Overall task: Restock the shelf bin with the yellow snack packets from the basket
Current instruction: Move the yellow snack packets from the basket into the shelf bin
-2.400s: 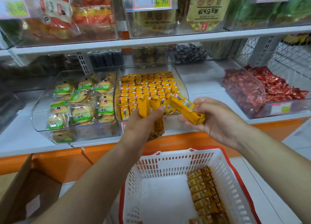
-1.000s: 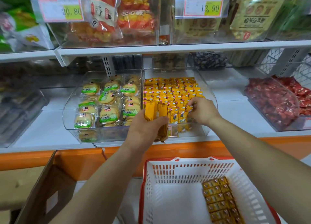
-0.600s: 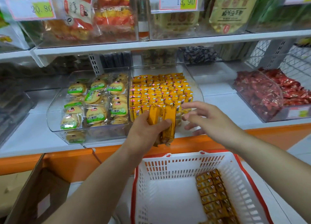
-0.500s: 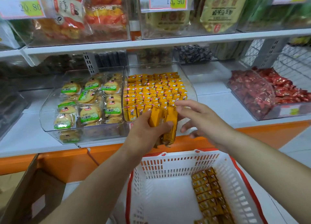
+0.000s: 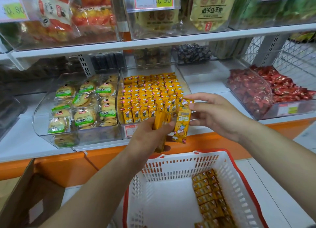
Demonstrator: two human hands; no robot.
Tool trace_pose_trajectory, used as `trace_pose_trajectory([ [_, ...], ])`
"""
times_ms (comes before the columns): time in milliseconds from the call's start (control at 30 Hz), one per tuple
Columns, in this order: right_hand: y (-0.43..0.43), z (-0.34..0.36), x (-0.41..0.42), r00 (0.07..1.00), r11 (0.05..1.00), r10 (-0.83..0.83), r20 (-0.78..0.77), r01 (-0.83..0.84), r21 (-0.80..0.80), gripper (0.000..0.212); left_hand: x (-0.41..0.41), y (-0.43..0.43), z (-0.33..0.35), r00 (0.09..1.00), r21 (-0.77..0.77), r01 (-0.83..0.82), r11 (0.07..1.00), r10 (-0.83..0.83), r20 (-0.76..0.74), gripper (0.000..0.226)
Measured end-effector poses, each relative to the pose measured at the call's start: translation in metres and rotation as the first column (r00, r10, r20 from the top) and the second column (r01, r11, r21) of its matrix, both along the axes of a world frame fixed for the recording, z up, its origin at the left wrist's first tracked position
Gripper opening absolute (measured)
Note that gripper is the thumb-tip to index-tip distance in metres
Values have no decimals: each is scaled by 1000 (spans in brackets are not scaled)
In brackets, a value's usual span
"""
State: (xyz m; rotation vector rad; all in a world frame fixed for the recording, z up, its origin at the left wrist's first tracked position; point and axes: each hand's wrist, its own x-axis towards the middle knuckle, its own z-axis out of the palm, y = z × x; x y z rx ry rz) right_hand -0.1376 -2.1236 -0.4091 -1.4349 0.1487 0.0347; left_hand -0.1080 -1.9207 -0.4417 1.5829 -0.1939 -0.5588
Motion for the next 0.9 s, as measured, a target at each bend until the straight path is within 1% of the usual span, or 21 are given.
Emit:
trace_pose_trajectory([
  [67,-1,-1,2,1000,1000,-7,7,7,2,24,0,-1,0,1000,-17,-13,1000,13,-28,20],
  [133,-1,-1,4,999,1000,-27,25,27,6,26,1,-1,-1,999,-28,-13,1000,12,-36,26],
  [200,-2,-2,6,998,999,-43,42,43,5,28,3,0,-1,1000,-3,-3,1000,3,3,35],
  [233,-2,-3,7,998,999,-36,42,37,-12,29,5,1,-2,999,16,-23,1000,23,30,35],
  [267,-2,-3,7,999,998,-18,39,20,-57,29,7,2,-3,997,22,-64,998,63,49,34],
  [333,-1,-4,6,997,974,66,44,-55,-218,24,12,5,-2,984,-13,-173,985,173,40,27],
  [400,3,-6,4,988,927,151,38,-128,-352,9,16,10,-1,972,-46,-233,971,234,28,23],
  [433,7,-7,3,984,907,177,21,-155,-393,11,17,12,0,972,-53,-231,971,233,29,23],
  [467,10,-10,2,983,888,185,2,-167,-428,22,17,13,0,975,-52,-219,974,221,37,24],
  [500,13,-12,2,981,870,191,-6,-173,-461,28,16,14,0,978,-42,-199,979,201,52,26],
  [533,17,-13,2,980,861,196,7,-169,-480,28,15,14,-1,982,-27,-175,984,176,71,26],
  [567,20,-14,3,975,854,221,19,-184,-487,23,14,14,-2,984,-12,-152,988,152,89,26],
  [600,22,-15,3,966,852,259,13,-222,-475,24,13,14,-3,986,2,-130,992,129,105,26],
  [667,23,-15,2,941,846,337,-29,-316,-430,49,13,15,-3,988,29,-95,995,91,121,26],
  [700,23,-15,2,929,832,365,-55,-352,-428,55,13,16,-3,990,36,-84,996,79,118,28],
  [733,22,-13,2,925,824,373,-67,-364,-435,54,13,17,-2,991,41,-79,996,74,110,30],
  [767,22,-12,2,931,820,361,-62,-348,-455,50,14,19,-1,992,46,-81,996,77,97,33],
  [833,19,-7,6,961,812,278,0,-235,-535,41,16,22,0,994,62,-102,993,99,51,36],
  [900,11,1,14,979,793,174,110,-73,-605,35,21,26,-1,992,53,-127,990,128,-4,27],
])
